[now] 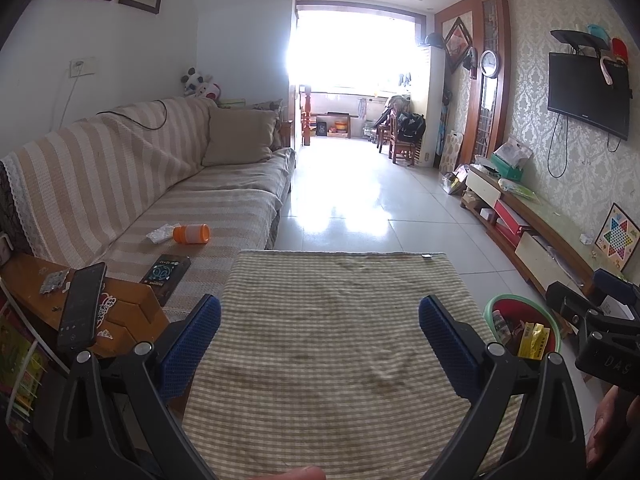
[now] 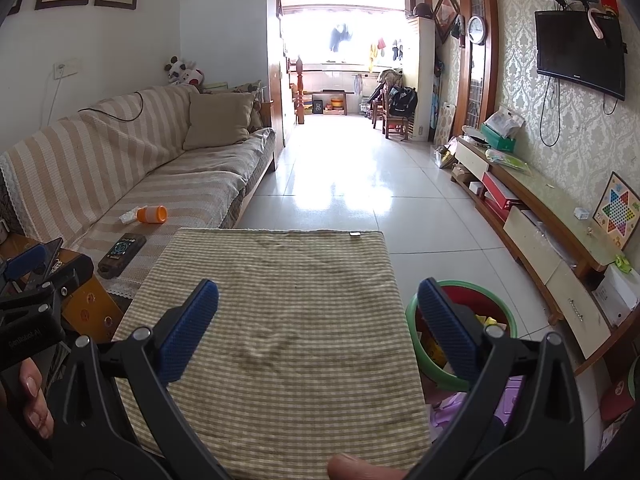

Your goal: Collect trash

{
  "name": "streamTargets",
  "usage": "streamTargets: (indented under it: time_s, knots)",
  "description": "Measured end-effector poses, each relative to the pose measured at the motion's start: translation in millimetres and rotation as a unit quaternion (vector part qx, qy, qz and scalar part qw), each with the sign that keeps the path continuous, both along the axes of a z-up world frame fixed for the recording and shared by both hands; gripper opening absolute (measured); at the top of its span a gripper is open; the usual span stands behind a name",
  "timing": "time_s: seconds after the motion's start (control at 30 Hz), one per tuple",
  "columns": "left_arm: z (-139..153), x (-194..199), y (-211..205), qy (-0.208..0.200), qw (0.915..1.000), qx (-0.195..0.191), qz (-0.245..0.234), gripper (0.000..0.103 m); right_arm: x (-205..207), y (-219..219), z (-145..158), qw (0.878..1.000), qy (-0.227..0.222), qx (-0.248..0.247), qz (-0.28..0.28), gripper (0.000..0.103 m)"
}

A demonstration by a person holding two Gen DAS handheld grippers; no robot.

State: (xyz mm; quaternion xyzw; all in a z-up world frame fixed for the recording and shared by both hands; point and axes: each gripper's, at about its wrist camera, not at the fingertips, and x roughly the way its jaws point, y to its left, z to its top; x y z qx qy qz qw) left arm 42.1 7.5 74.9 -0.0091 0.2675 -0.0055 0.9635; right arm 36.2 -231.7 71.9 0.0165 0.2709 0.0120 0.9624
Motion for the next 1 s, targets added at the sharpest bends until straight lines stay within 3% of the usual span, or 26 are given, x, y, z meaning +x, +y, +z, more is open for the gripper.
streamTargets:
  time_s: [0.9,1.0]
  knots:
    - [0.1,-1.1,0.0,-0.004,0.9999,-0.011,-0.004,0.095,-0.6,-0.7,-1.6,1.000,0.001,0.000,0.001,0.098]
    - [0.4,-2.9,-5.4,-0.010,1.0000,0.001,-0.001,0.095,-0.3,-0.7,-1.7,1.000,0.001,0.001,0.001,0.098]
